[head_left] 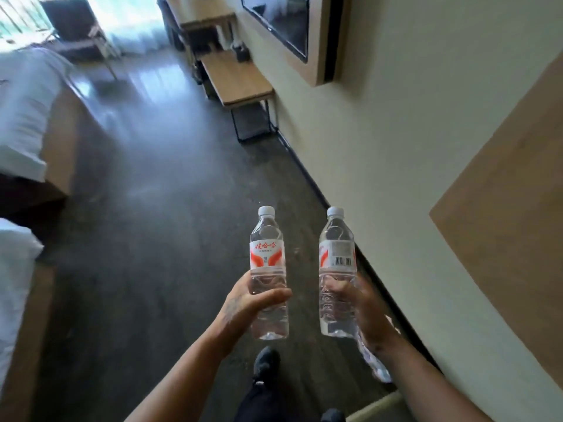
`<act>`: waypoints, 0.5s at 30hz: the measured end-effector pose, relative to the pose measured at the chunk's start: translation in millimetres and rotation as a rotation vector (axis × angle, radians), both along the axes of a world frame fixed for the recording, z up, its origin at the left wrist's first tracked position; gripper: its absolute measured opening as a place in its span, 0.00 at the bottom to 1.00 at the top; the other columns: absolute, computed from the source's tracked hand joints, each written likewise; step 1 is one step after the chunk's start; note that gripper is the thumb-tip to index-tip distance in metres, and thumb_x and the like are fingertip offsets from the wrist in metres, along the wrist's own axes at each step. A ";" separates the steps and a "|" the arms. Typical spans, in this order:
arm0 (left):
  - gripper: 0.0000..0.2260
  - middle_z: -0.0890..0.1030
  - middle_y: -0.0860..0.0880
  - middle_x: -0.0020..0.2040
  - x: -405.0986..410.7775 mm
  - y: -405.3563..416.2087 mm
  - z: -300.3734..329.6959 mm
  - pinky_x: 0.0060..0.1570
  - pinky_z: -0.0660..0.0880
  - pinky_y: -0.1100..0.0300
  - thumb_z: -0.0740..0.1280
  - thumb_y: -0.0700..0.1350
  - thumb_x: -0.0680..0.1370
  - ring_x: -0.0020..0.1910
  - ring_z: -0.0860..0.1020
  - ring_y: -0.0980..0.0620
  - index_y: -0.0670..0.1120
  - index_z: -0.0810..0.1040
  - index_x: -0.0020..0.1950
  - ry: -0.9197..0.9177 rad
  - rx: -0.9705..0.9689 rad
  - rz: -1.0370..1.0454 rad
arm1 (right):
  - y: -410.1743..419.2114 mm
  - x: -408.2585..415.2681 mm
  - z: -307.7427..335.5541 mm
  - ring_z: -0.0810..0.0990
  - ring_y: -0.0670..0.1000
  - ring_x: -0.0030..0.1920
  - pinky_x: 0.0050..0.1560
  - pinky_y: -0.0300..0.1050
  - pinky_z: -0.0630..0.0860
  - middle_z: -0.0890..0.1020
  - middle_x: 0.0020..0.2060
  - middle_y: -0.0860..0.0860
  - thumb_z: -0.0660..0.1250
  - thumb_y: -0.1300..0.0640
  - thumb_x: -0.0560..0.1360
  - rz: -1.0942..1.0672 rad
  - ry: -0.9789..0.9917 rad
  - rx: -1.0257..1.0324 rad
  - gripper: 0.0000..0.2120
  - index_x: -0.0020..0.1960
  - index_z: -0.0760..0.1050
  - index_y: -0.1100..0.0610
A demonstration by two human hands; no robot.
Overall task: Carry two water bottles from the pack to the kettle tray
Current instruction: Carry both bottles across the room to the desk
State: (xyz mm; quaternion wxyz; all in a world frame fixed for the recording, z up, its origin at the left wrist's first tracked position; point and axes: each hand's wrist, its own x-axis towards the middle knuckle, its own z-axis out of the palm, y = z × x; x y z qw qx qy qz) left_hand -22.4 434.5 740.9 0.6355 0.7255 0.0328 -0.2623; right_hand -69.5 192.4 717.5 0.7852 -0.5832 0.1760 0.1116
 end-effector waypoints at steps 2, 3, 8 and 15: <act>0.29 0.92 0.51 0.47 -15.2 20.1 0.7 0.46 0.86 0.62 0.83 0.57 0.64 0.45 0.90 0.54 0.47 0.83 0.61 0.013 -0.004 0.088 | 14.3 7.2 2.5 0.85 0.50 0.35 0.37 0.45 0.83 0.85 0.39 0.52 0.74 0.56 0.73 0.090 -0.003 0.026 0.13 0.57 0.80 0.57; 0.30 0.91 0.51 0.47 -20.6 29.6 0.7 0.45 0.85 0.62 0.83 0.57 0.64 0.45 0.90 0.54 0.45 0.83 0.61 0.016 -0.005 0.133 | 21.9 11.3 3.7 0.85 0.50 0.35 0.37 0.45 0.83 0.85 0.38 0.52 0.75 0.55 0.73 0.132 -0.004 0.032 0.14 0.56 0.80 0.57; 0.36 0.92 0.45 0.54 -20.1 72.5 -1.8 0.49 0.86 0.58 0.83 0.57 0.61 0.51 0.91 0.48 0.42 0.83 0.64 0.028 -0.005 0.296 | 66.6 48.1 7.2 0.83 0.52 0.34 0.36 0.48 0.83 0.84 0.39 0.54 0.78 0.51 0.65 0.307 0.006 0.008 0.23 0.56 0.80 0.59; 0.35 0.93 0.46 0.56 41.0 137.5 -8.4 0.52 0.87 0.57 0.84 0.58 0.62 0.55 0.92 0.46 0.46 0.83 0.66 0.032 -0.005 0.372 | 140.9 129.6 9.1 0.82 0.59 0.41 0.43 0.52 0.81 0.82 0.44 0.61 0.77 0.49 0.62 0.365 0.011 -0.008 0.34 0.63 0.76 0.67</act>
